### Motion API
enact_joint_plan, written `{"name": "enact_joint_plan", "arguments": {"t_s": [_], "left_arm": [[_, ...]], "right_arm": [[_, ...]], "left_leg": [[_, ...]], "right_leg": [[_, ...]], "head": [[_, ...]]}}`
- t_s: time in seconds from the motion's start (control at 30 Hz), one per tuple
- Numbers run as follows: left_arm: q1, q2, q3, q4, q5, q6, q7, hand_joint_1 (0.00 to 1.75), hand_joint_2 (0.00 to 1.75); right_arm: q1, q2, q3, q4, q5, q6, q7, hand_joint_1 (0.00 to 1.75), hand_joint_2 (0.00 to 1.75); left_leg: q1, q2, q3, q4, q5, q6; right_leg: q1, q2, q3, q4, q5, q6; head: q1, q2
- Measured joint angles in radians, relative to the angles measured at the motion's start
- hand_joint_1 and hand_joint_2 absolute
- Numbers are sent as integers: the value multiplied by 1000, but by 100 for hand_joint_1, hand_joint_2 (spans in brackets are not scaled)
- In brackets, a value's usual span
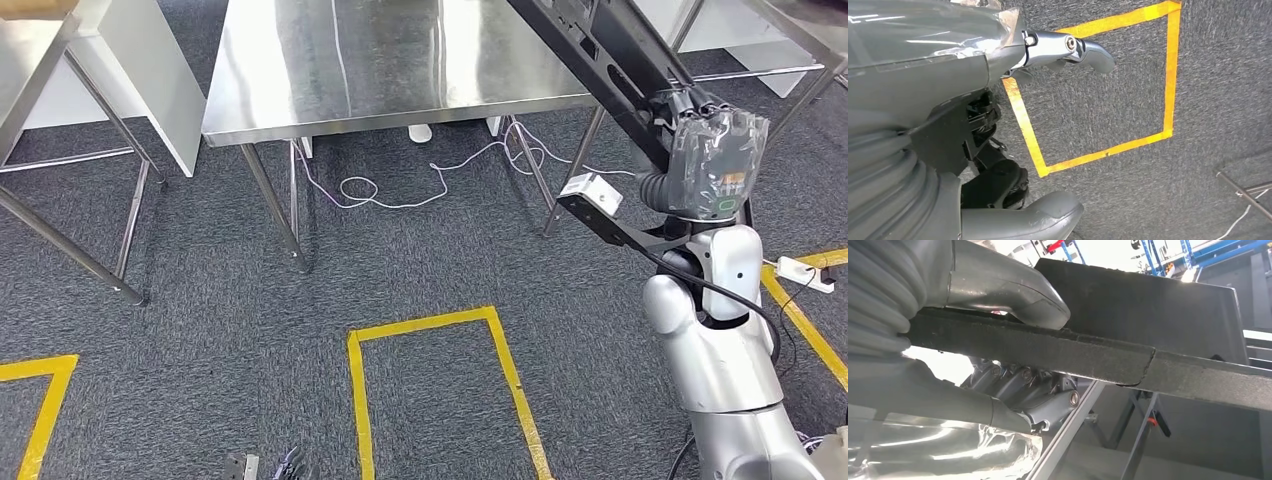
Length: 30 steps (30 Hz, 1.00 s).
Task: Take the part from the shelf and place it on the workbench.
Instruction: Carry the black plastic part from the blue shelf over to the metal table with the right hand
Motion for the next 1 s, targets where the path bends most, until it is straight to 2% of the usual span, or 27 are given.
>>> {"name": "enact_joint_plan", "arguments": {"t_s": [0.07, 0.1, 0.13, 0.2, 0.27, 0.3, 0.33, 0.4, 0.43, 0.47, 0.5, 0.57, 0.6, 0.63, 0.7, 0.77, 0.8, 0.83, 0.9, 0.93, 0.97, 1.0], "left_arm": [[0, 0, -4, 0, -5, 1, 0, 0, 175], [0, 1, -7, 0, -8, 2, 0, 0, 175], [0, 2, -11, 0, -12, 4, 0, 0, 175], [0, 3, -16, 0, -16, 8, 0, 0, 175], [-1, 3, -18, -1, -18, 10, 1, 0, 175], [-1, 3, -20, -2, -18, 10, 2, 0, 175], [-1, 3, -22, -2, -19, 10, 3, 0, 175], [-1, 3, -24, -2, -20, 10, 7, 0, 175], [0, 3, -24, -2, -20, 10, 8, 0, 175], [0, 3, -24, -2, -20, 10, 9, 0, 175], [0, 3, -24, -2, -20, 10, 10, 0, 175], [-1, 4, -24, -3, -20, 10, 10, 0, 175], [-1, 5, -25, -3, -20, 10, 10, 0, 175], [-2, 6, -25, -3, -20, 10, 10, 0, 175], [-3, 7, -27, -3, -20, 10, 11, 0, 175], [-4, 8, -29, -4, -20, 10, 11, 0, 175], [-4, 8, -31, -4, -20, 10, 11, 0, 175], [-4, 8, -32, -5, -21, 10, 11, 0, 175], [-4, 8, -37, -5, -25, 10, 11, 0, 175], [-3, 8, -39, -5, -27, 11, 11, 0, 175], [-2, 8, -40, -5, -29, 11, 11, 0, 175], [-1, 9, -41, -5, -31, 11, 11, 0, 175]], "right_arm": [[1, 1, 0, 0, 6, -1, 0, 175, 175], [3, 2, 0, -1, 8, -2, 0, 175, 175], [6, 3, 0, -1, 11, -3, -1, 175, 175], [15, 6, -1, -2, 14, -4, -1, 175, 175], [19, 8, -1, -3, 15, -5, -1, 175, 175], [19, 9, -1, -3, 16, -5, -1, 175, 175], [19, 10, -2, -3, 16, -6, 0, 175, 175], [23, 11, -3, -3, 17, -6, 0, 175, 175], [25, 12, -3, -2, 17, -6, 0, 175, 175], [28, 13, -3, -2, 17, -6, 0, 175, 175], [29, 14, -3, -2, 17, -6, 0, 175, 175], [29, 15, -5, -2, 17, -6, 0, 175, 175], [29, 16, -6, -2, 17, -6, 0, 175, 175], [29, 16, -7, -2, 17, -7, 0, 175, 175], [29, 17, -9, -2, 17, -7, 0, 175, 175], [29, 17, -12, -2, 17, -8, 0, 175, 175], [28, 17, -14, -1, 17, -8, -1, 175, 175], [26, 17, -16, -1, 17, -8, -2, 175, 175], [24, 16, -18, 3, 16, -8, -6, 175, 175], [25, 16, -18, 6, 16, -8, -9, 175, 175], [26, 16, -18, 10, 16, -8, -10, 175, 175], [26, 16, -18, 13, 15, -8, -12, 175, 175]], "left_leg": [[1, -3, -2, 14, -11, -13], [0, -4, -5, 23, -18, -20], [-2, -5, -7, 31, -25, -25], [-1, -6, -10, 39, -31, -30], [4, -4, -15, 56, -43, -38], [6, -2, -29, 88, -60, -44], [8, 0, -53, 139, -84, -51], [13, 4, -126, 270, -134, -59], [14, 4, -155, 315, -142, -59], [15, 5, -169, 325, -132, -57], [14, 5, -164, 298, -104, -53], [9, 4, -107, 163, -27, -34], [5, 5, -79, 103, -3, -26], [0, 6, -60, 63, 8, -19], [-6, 7, -51, 45, 3, -12], [-4, 6, -35, 23, 7, -6], [-2, 6, -24, 11, 10, -3], [-1, 5, -13, 1, 11, 1], [-3, 4, -4, -2, 3, 7], [-4, 3, 1, -1, -2, 8], [-4, 2, 6, -1, -8, 7], [-4, 0, 13, 0, -14, 5]], "right_leg": [[-7, -1, 61, -131, 56, 22], [-9, 1, 86, -179, 72, 22], [-9, 2, 100, -203, 78, 17], [-7, 5, 105, -207, 76, -2], [-8, 6, 109, -207, 74, -13], [-11, 6, 112, -207, 73, -19], [-10, 6, 116, -207, 71, -23], [-7, 6, 120, -207, 67, -31], [-6, 6, 122, -207, 65, -33], [-4, 6, 125, -207, 62, -35], [-3, 7, 129, -207, 59, -36], [-1, 9, 138, -208, 53, -35], [1, 10, 141, -210, 50, -33], [2, 10, 143, -211, 47, -30], [4, 10, 146, -217, 43, -21], [5, 6, 146, -216, 37, -15], [7, 4, 138, -196, 28, -15], [8, 3, 117, -155, 12, -18], [8, 3, 43, -28, -25, -23], [7, 3, 7, 23, -34, -21], [6, 2, -15, 45, -28, -14], [4, 2, -17, 27, -7, -4]], "head": [[1, 0], [1, 0], [1, 0], [0, 0], [-1, 0], [-1, 0], [-2, 0], [-3, 0], [-3, 0], [-3, 0], [-3, 0], [-3, 0], [-2, 0], [-2, 0], [-3, 0], [-1, 0], [0, 0], [1, 0], [4, 0], [4, 0], [4, 0], [4, 0]]}}
